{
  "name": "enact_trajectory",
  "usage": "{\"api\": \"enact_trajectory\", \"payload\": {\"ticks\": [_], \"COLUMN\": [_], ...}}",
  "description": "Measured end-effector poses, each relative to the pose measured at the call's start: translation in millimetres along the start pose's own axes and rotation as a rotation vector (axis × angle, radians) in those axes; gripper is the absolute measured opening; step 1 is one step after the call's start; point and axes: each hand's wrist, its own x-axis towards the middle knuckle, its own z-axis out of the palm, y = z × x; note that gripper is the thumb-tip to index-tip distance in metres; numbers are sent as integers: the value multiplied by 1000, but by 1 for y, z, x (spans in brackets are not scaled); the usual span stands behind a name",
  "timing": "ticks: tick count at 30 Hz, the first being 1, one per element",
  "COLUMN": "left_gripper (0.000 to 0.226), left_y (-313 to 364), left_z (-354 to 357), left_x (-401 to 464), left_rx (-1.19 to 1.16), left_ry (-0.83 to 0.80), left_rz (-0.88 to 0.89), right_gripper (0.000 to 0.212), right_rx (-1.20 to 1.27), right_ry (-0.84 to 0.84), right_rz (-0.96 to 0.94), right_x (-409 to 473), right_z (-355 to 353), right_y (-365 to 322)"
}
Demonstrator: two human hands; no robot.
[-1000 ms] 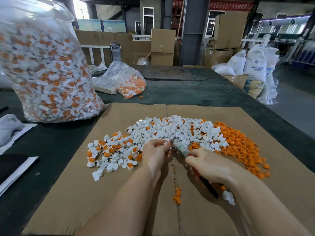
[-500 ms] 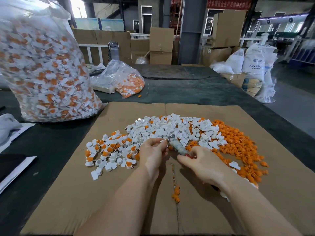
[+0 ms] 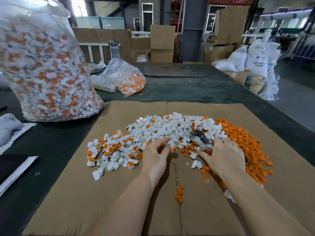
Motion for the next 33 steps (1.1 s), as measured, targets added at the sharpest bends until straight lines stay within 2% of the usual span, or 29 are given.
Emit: {"api": "enact_trajectory", "payload": {"ticks": [2,4,5,8,11,14,17,20,24,29,33], "left_gripper": [28,27,27,23,21,29,40,33,26,28,26], "left_y": [-2,-3,-3,-1,1,1,0,-1,-2,-2,-1], "left_z": [1,1,1,2,0,-3,-2,2,4,5,5], "left_x": [0,1,1,1,-1,-6,-7,-5,-4,-5,-5], "left_rx": [-5,4,0,-59,-87,-129,30,162,182,187,246], "left_ry": [0,-1,-2,-12,-36,-130,-189,-157,-97,-85,-97], "left_rz": [5,18,22,24,25,15,100,143,124,116,115], "right_gripper": [73,67,58,26,13,6,5,6,12,25,24], "right_rx": [-67,-116,-52,381,579,659,711,748,752,603,459], "right_ry": [-2,84,160,353,328,293,285,310,360,319,295], "right_rz": [18,-18,-73,-335,-489,-426,-369,-311,-206,-203,-214], "right_x": [-3,-9,-12,-26,-38,-41,-40,-41,-40,-42,-40], "right_z": [-1,-4,-5,-4,-1,4,7,9,11,14,14], "right_y": [-2,-7,-12,-30,-45,-47,-46,-45,-41,-43,-48]}}
